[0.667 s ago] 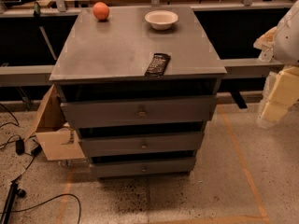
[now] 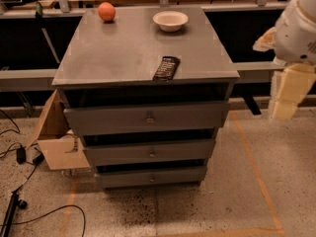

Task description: Pick rxbar chocolate

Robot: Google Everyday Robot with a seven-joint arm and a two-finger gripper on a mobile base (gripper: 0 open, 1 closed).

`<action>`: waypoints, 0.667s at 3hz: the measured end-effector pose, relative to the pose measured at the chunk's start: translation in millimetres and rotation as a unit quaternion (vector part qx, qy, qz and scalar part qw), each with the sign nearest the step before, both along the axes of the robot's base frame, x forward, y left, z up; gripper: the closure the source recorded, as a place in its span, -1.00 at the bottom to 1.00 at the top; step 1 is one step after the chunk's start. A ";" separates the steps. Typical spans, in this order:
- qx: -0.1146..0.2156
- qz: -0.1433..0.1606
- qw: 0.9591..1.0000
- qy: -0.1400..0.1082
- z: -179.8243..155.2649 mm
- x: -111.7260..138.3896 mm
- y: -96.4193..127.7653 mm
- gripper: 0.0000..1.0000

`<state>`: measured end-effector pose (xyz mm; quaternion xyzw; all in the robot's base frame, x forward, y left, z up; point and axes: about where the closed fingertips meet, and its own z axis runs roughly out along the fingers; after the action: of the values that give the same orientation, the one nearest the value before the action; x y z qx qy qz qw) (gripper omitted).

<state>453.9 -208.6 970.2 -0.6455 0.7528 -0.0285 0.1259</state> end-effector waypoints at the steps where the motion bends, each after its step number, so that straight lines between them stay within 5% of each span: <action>1: -0.051 0.127 0.991 0.011 -16.4 85.6 28.7 -1.00; 2: -0.103 0.257 0.961 0.003 -38.4 166.8 66.5 -1.00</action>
Offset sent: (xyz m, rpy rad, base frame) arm 0.1665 0.0513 -0.0542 -0.3976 0.2747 0.9260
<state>620.7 -142.1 931.9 -0.8269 0.5546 -0.0707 0.0599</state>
